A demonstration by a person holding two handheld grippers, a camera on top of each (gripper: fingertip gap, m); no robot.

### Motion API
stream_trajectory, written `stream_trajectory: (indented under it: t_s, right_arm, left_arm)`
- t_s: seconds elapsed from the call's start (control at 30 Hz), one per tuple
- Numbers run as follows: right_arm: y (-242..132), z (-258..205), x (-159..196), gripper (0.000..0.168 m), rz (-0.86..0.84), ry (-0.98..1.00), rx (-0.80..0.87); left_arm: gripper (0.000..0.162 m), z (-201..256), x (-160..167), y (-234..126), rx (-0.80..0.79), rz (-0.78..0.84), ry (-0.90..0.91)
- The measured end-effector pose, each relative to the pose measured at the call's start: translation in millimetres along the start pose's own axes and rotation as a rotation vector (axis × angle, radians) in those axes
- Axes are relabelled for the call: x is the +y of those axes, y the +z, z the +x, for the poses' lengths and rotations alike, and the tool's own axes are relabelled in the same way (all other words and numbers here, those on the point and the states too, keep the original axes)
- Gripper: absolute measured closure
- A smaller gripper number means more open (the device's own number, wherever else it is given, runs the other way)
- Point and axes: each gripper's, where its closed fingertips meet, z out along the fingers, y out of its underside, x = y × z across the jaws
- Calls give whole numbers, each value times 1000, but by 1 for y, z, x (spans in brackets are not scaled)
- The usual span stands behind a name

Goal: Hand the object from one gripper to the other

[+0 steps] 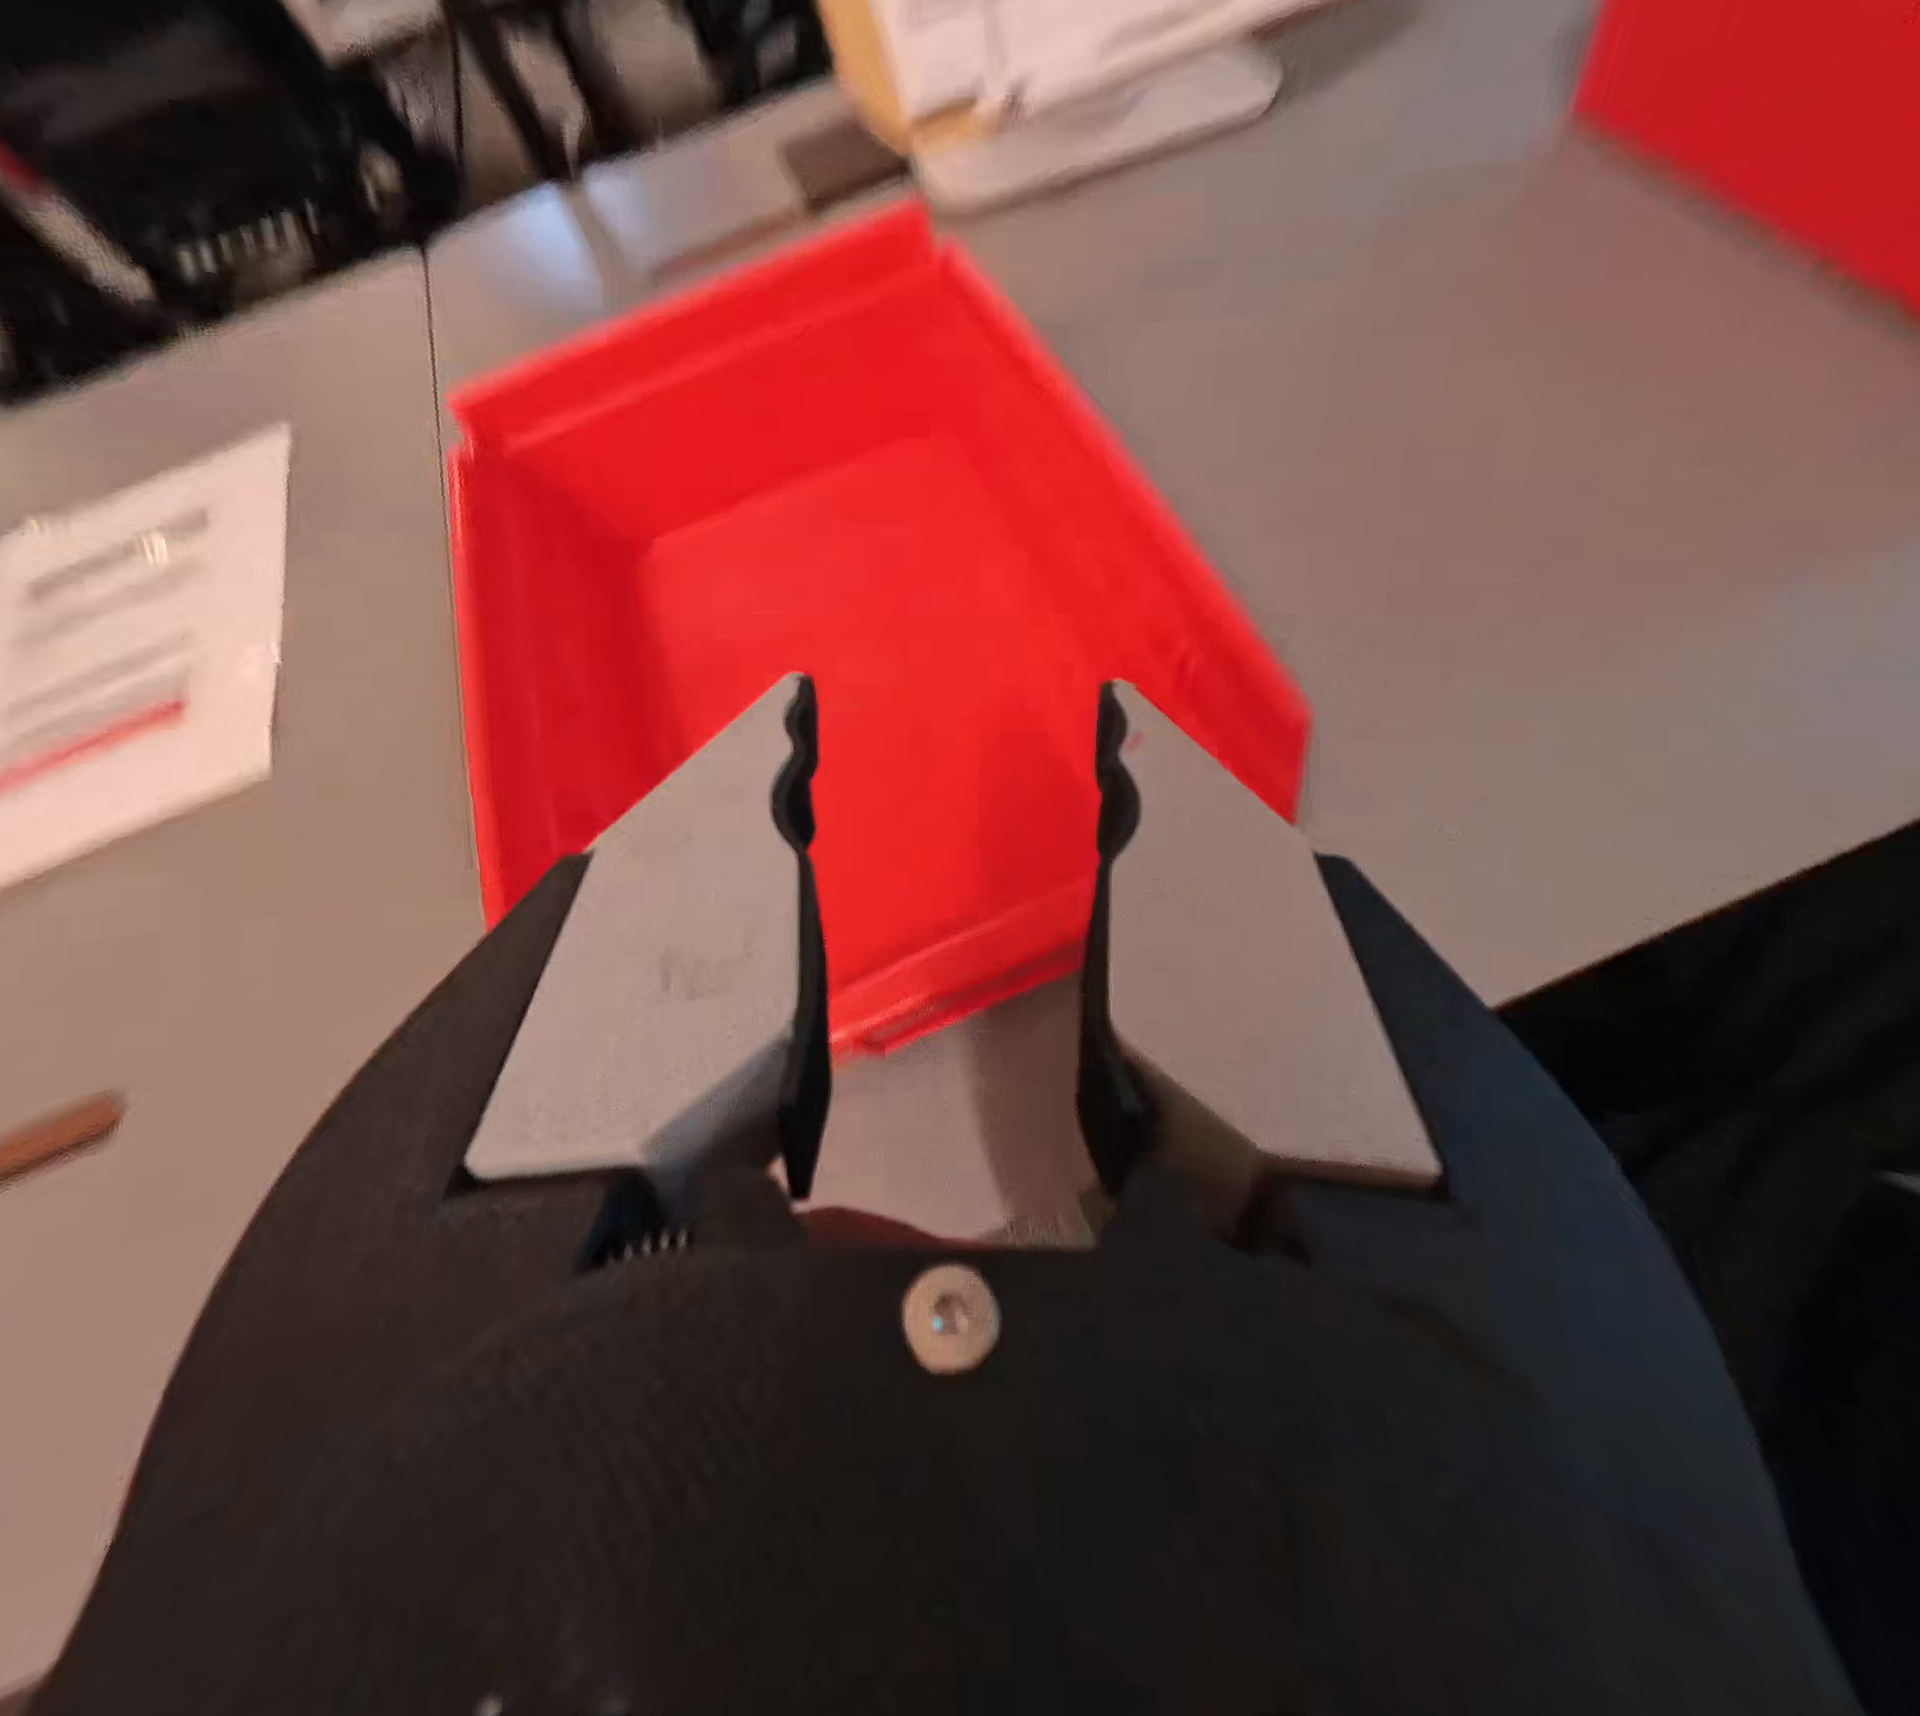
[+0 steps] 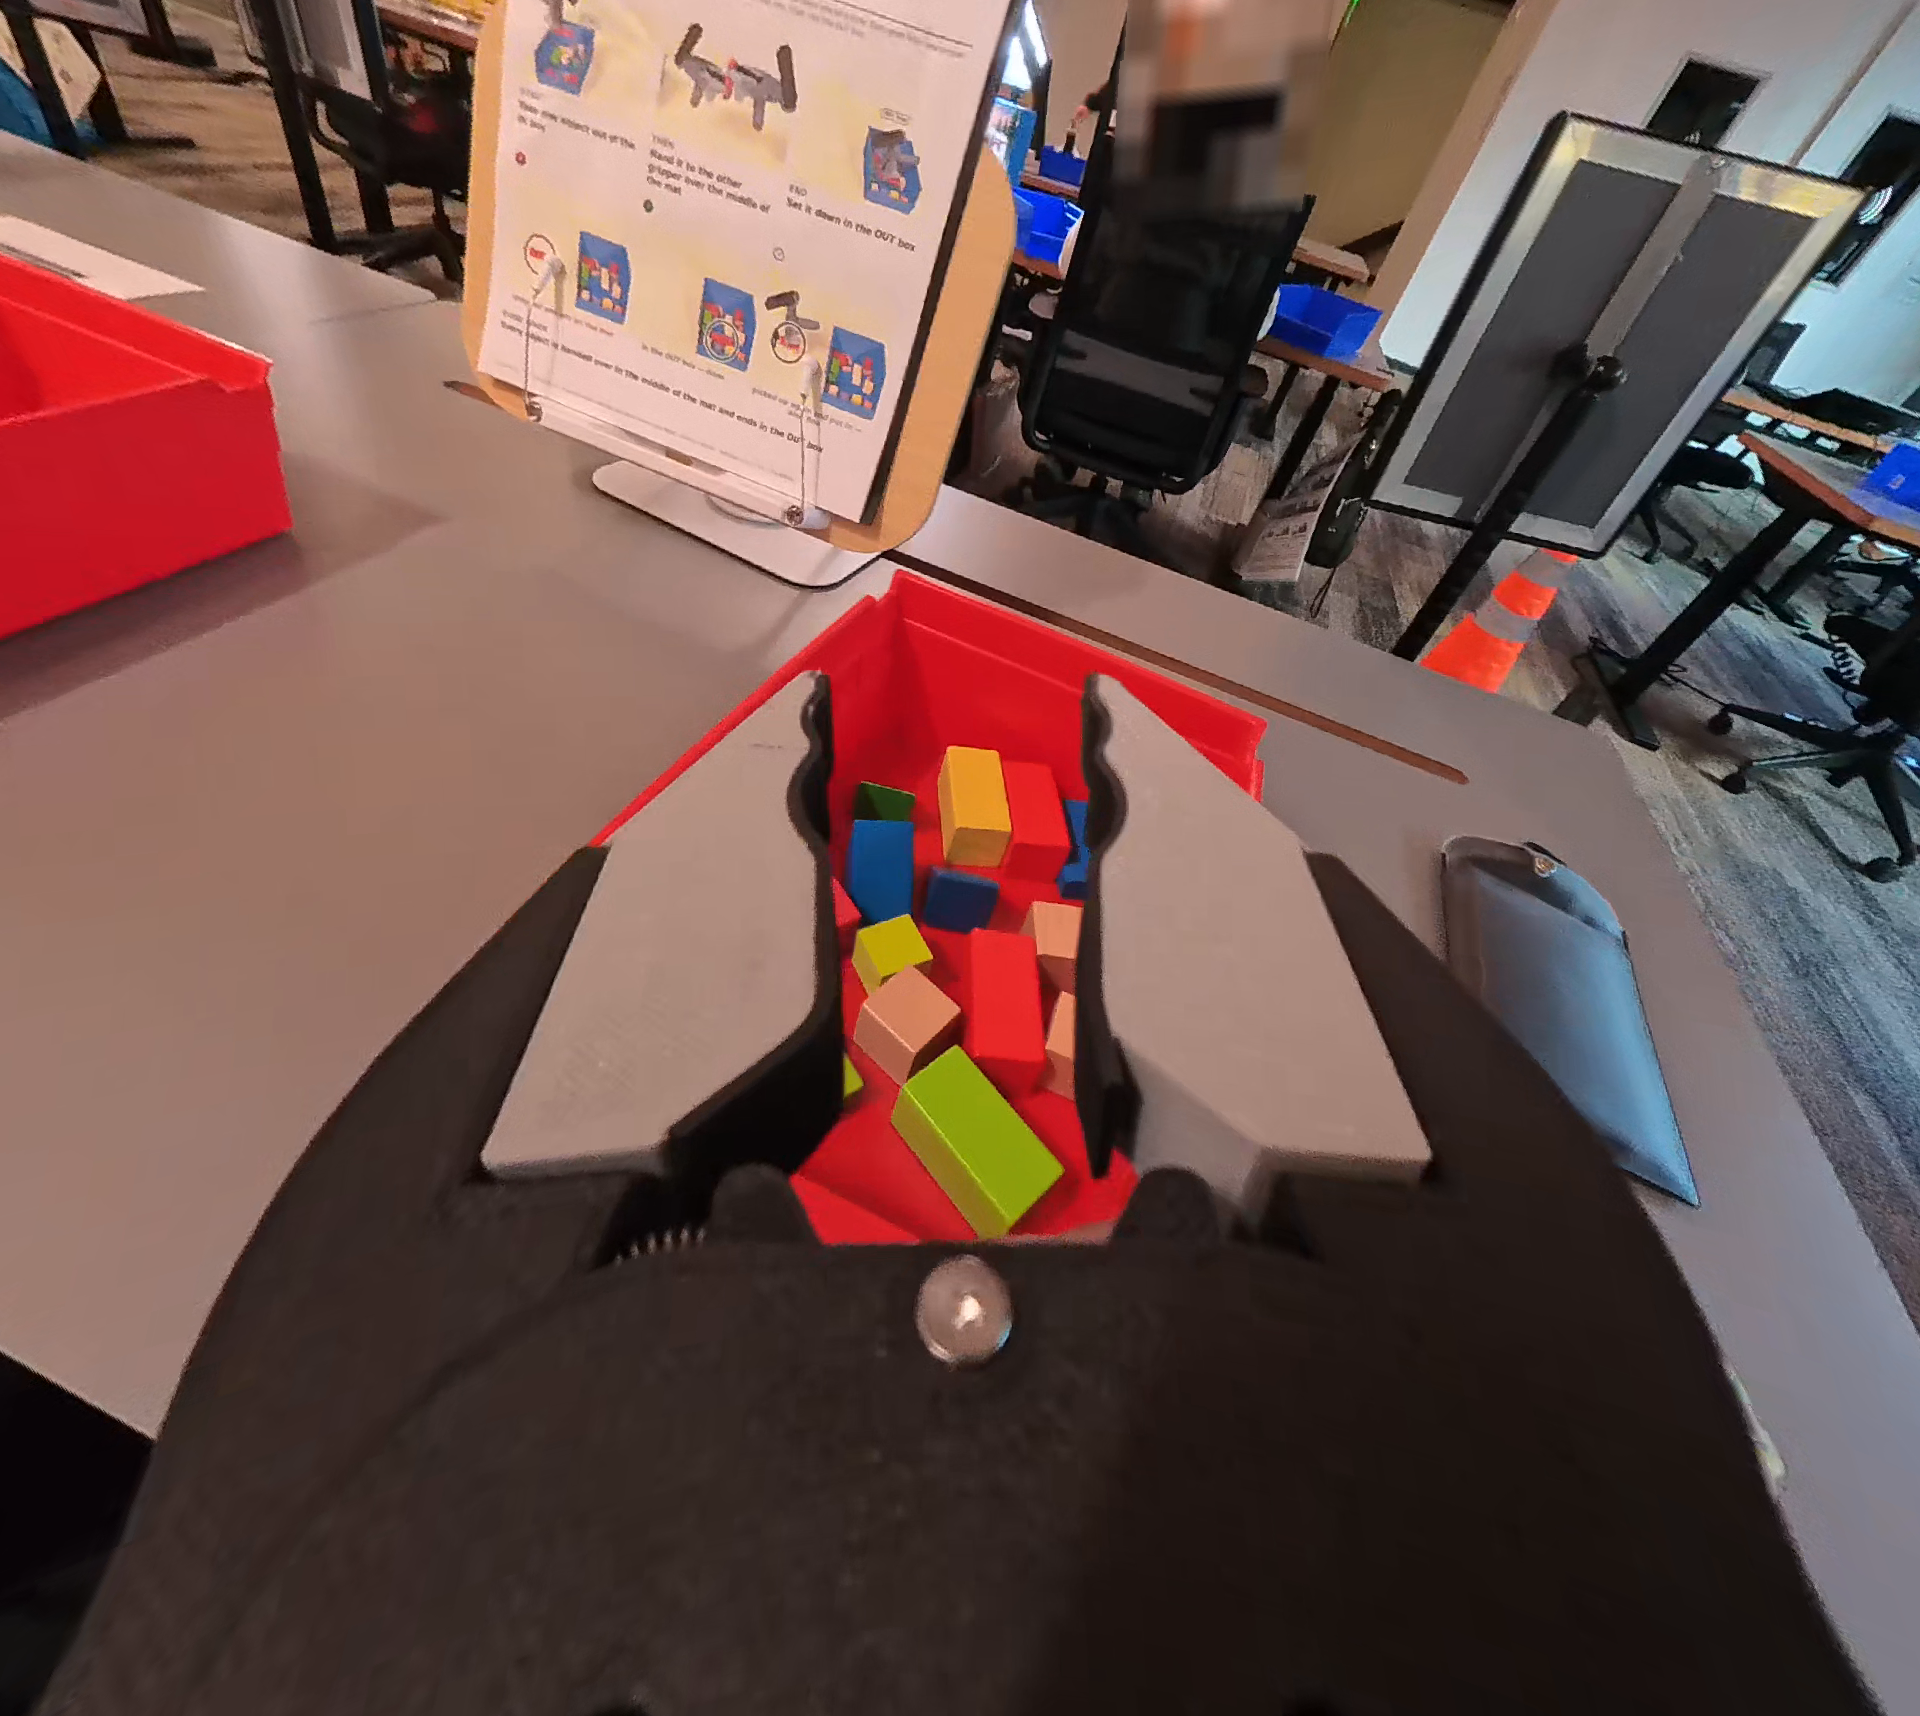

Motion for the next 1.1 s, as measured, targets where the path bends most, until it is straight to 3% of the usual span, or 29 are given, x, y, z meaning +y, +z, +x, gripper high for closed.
stream_trajectory:
  t_s: [0.07,0.1,0.2,0.3,0.43,0.53,0.57,0.63,0.77,0.83,0.97,1.03,1.1]
  right_arm:
    - [4,-3,3,123,-21,-22,4]
    - [6,-4,6,124,-35,-35,11]
    - [11,-4,12,124,-66,-63,29]
    - [14,-7,14,125,-65,-42,10]
    - [13,-22,8,127,-27,47,-79]
    - [11,-35,-1,127,6,107,-156]
    - [10,-36,-1,128,6,101,-150]
    - [10,-31,1,128,-10,68,-110]
    - [11,-34,6,127,-41,36,-106]
    - [12,-37,7,127,-47,25,-114]
    - [11,-37,7,127,-53,-5,-103]
    - [9,-38,3,127,-44,-15,-103]
    - [6,-38,0,127,-36,-23,-99]
  left_arm:
    - [105,6,31,18,95,-135,-46]
    - [104,24,41,25,220,-181,-64]
    - [101,95,28,18,665,-139,-114]
    - [100,95,15,30,624,-108,-170]
    - [110,124,29,60,651,-196,-137]
    - [117,166,10,37,958,-152,-165]
    - [113,164,3,37,958,-133,-195]
    - [100,140,-2,50,808,-105,-222]
    - [99,120,-8,45,760,-66,-265]
    - [96,94,5,58,582,-105,-231]
    - [141,10,43,75,182,-193,-201]
    - [162,-10,43,66,200,-147,-309]
    - [140,-25,29,48,242,-28,-434]
